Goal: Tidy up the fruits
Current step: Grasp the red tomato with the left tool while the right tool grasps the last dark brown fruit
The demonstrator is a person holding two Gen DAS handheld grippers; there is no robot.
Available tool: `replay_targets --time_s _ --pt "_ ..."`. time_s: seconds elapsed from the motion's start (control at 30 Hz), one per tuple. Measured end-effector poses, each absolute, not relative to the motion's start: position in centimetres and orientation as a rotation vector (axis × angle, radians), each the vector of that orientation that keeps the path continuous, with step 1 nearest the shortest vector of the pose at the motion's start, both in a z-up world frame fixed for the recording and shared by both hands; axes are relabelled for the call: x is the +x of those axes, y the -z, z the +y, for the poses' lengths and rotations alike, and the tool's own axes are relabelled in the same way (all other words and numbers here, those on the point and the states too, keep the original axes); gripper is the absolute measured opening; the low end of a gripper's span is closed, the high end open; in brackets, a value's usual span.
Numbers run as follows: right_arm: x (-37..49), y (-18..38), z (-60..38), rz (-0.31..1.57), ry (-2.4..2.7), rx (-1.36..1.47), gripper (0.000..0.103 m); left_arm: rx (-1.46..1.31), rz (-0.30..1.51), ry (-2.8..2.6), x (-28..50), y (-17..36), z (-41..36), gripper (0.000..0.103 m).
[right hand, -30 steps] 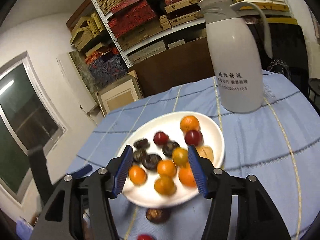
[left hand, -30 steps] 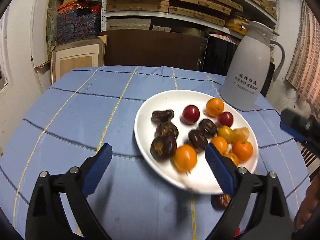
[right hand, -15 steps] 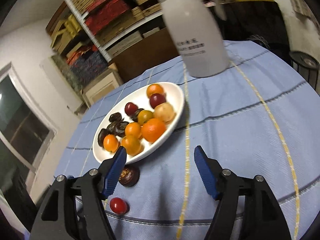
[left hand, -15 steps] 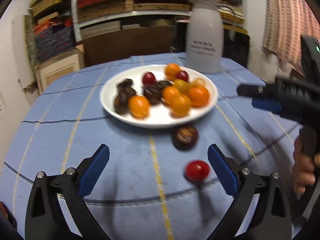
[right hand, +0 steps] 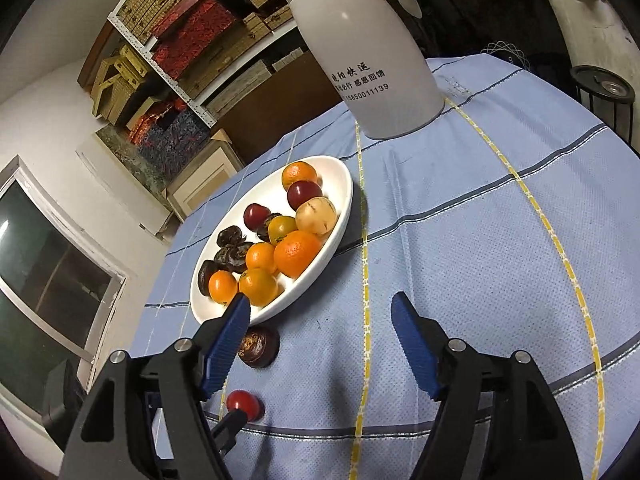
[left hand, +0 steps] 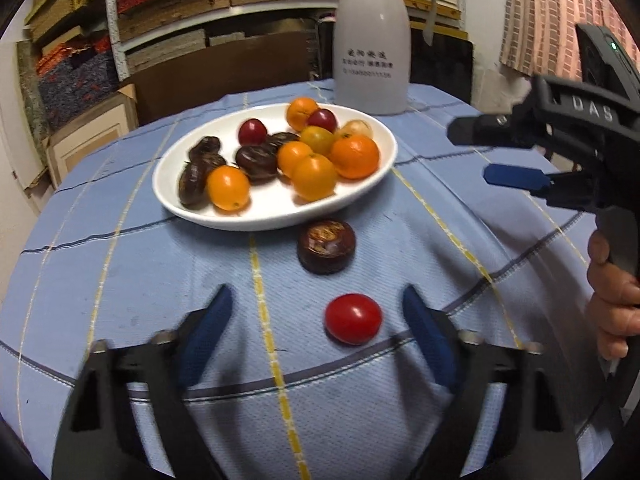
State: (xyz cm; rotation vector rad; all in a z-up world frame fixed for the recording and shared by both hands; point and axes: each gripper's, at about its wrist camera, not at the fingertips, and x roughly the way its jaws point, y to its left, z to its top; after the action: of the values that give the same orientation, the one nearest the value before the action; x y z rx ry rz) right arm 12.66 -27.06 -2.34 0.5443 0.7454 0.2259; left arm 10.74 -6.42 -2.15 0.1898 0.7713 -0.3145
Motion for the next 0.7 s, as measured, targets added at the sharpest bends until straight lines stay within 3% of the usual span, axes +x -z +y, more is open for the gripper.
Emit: replay_targets --time_s 0.1,0.17,0.37,0.7 --pt "12.6 2.3 -26.9 0.745 -0.229 0.539 0.074 0.2 0.791 0.336 10.8 2.5 -6.8 0.061" --pt "12.5 2.3 -26.7 0.746 -0.234 0.529 0.074 0.2 0.798 0.352 10.7 2.6 -7.0 0.061" --pt "12.4 2.5 -24.5 0.764 -0.261 0.441 0.074 0.189 0.854 0.398 11.3 3.4 -7.1 0.032" --pt "12.2 3.6 -19.4 0.789 -0.285 0.181 0.074 0.095 0.787 0.217 11.3 1.4 -1.4 0.032"
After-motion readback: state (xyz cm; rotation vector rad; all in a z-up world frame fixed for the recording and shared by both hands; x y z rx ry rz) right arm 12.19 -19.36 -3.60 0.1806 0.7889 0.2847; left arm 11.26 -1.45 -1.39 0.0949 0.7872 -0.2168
